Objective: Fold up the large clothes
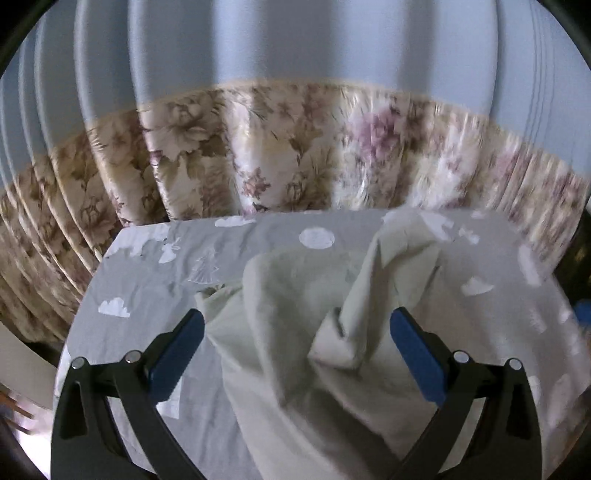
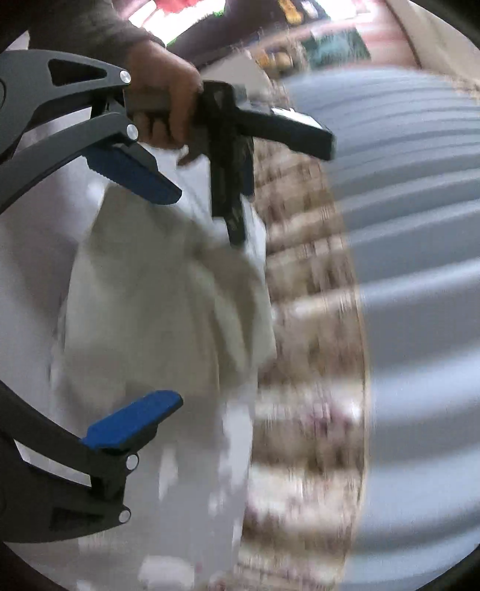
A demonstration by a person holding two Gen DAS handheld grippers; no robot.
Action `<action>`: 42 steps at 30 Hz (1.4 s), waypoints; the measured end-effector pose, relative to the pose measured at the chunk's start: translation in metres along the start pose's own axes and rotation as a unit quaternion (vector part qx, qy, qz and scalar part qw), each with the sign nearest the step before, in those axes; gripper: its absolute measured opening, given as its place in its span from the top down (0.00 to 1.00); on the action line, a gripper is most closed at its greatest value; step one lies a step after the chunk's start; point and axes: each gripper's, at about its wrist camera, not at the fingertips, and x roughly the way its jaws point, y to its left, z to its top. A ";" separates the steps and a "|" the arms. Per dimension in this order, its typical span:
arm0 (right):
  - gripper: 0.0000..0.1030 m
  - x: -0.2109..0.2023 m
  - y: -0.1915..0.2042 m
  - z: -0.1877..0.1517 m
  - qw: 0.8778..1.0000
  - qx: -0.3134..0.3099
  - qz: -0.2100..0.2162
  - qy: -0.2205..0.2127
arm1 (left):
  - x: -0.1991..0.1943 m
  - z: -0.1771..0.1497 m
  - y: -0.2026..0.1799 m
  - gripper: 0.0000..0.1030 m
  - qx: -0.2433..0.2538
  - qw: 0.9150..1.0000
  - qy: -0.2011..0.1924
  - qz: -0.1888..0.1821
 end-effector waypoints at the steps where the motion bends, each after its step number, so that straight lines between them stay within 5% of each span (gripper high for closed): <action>1: 0.03 -0.002 -0.014 0.000 1.000 0.017 -0.004 -0.001 | 0.009 0.001 -0.004 0.02 0.003 1.000 0.008 0.005; 3: 0.03 -0.005 -0.039 -0.001 0.999 0.045 0.000 -0.003 | 0.033 0.000 -0.008 0.02 -0.011 0.999 0.043 -0.009; 5: 0.03 -0.004 -0.049 -0.003 0.999 0.046 -0.007 0.001 | 0.049 -0.001 -0.014 0.08 -0.032 0.995 0.071 -0.065; 6: 0.03 0.002 -0.053 -0.003 0.999 0.043 -0.008 0.009 | 0.053 0.000 -0.022 0.35 -0.021 0.994 0.075 -0.076; 8: 0.03 0.013 -0.053 -0.003 0.999 0.036 -0.010 0.020 | 0.053 0.001 -0.034 0.67 -0.001 0.993 0.077 -0.088; 9: 0.03 0.021 -0.051 -0.001 0.999 0.030 -0.011 0.030 | 0.050 0.003 -0.036 0.75 0.003 0.994 0.070 -0.086; 14: 0.03 0.055 -0.023 0.009 0.998 -0.015 -0.025 0.051 | 0.016 0.011 -0.029 0.83 0.060 0.997 0.036 -0.042; 19: 0.03 0.080 0.016 0.006 0.996 -0.057 -0.032 0.060 | -0.022 0.013 0.006 0.83 0.101 0.995 0.005 0.027; 22: 0.03 0.100 0.040 -0.012 0.992 -0.090 -0.038 0.079 | -0.012 0.001 0.026 0.79 0.115 0.991 0.020 0.065; 25: 0.03 0.122 0.058 -0.034 0.984 -0.133 -0.073 0.096 | 0.031 -0.026 0.051 0.64 0.091 0.992 0.072 0.042; 26: 0.03 0.125 0.060 -0.039 0.982 -0.139 -0.078 0.097 | 0.048 -0.041 0.057 0.51 0.078 0.992 0.084 0.047; 30: 0.03 0.141 0.061 -0.062 0.975 -0.165 -0.113 0.099 | 0.047 -0.060 0.076 0.31 0.010 0.997 0.057 0.045; 36: 0.03 0.141 0.062 -0.069 0.971 -0.171 -0.146 0.081 | -0.025 -0.061 0.071 0.26 -0.040 0.998 -0.025 0.049; 42: 0.03 0.119 0.043 -0.050 0.986 -0.107 -0.119 0.055 | 0.002 -0.072 0.039 0.25 -0.014 0.998 0.006 0.053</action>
